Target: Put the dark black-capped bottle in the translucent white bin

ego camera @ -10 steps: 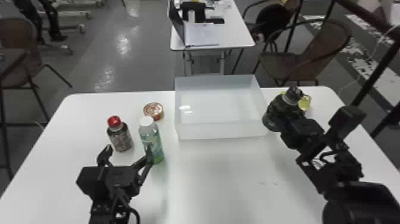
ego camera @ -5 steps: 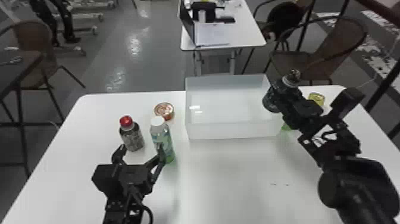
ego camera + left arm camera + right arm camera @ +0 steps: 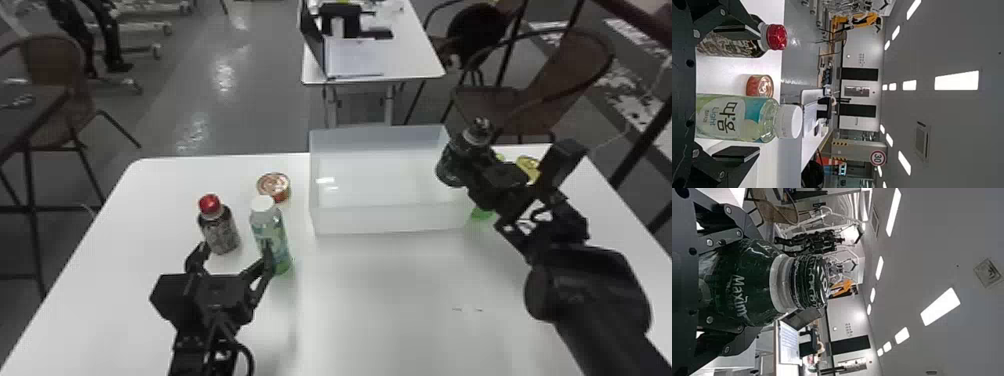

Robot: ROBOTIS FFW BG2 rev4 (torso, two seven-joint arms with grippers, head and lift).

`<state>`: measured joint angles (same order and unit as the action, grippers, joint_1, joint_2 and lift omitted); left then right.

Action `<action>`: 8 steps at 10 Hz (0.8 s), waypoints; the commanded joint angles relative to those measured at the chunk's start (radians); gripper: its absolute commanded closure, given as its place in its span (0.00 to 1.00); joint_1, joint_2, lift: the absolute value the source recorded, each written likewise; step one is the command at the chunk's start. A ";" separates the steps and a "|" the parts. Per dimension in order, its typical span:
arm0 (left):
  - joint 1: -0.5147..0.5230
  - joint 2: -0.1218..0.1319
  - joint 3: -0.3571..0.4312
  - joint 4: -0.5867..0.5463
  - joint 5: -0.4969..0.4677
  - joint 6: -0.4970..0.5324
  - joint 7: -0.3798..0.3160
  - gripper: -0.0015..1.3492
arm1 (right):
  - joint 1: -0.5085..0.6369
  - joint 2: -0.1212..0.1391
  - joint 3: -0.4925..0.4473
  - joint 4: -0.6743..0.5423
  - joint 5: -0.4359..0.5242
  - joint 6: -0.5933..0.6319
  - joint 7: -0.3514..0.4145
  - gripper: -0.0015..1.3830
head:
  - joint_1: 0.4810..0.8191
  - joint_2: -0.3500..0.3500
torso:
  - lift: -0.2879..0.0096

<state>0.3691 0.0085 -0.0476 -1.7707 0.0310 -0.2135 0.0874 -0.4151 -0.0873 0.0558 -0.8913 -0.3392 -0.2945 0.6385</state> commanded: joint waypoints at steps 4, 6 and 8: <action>-0.009 -0.002 -0.001 0.014 0.018 -0.010 -0.003 0.19 | -0.056 -0.002 0.032 0.137 -0.024 -0.035 0.017 0.21 | 0.63 0.59 | 0.65; -0.009 -0.004 -0.001 0.014 0.018 -0.010 -0.006 0.19 | -0.064 -0.006 0.042 0.140 -0.027 -0.046 0.017 0.02 | 0.63 0.60 | 0.65; -0.006 -0.005 0.000 0.014 0.020 -0.010 -0.006 0.19 | -0.039 -0.006 0.049 0.095 -0.050 -0.052 0.015 0.03 | 0.63 0.60 | 0.65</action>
<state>0.3615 0.0040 -0.0488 -1.7564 0.0494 -0.2240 0.0812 -0.4636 -0.0934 0.1008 -0.7778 -0.3821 -0.3475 0.6548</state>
